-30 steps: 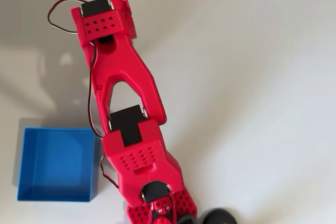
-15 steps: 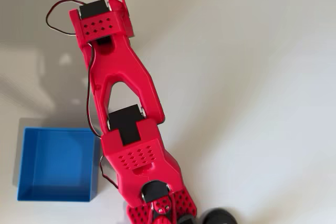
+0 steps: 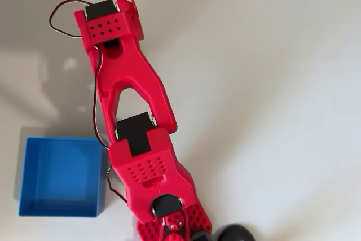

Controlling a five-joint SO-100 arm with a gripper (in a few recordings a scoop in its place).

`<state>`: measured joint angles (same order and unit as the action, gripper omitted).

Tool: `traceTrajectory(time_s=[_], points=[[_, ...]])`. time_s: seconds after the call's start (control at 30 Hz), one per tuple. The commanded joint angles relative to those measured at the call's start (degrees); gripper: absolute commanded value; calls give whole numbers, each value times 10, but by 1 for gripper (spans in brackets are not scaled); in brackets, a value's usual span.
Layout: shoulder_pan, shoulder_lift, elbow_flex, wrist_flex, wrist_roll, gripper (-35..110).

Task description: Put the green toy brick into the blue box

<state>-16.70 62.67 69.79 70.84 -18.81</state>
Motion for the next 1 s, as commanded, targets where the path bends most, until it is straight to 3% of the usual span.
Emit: traceTrajectory(time_s=[0.0, 0.47, 0.97], points=[[-19, 90, -33, 18, -9, 0], [-163, 330, 85, 78, 10, 0], [-405, 374, 86, 236, 146, 0]])
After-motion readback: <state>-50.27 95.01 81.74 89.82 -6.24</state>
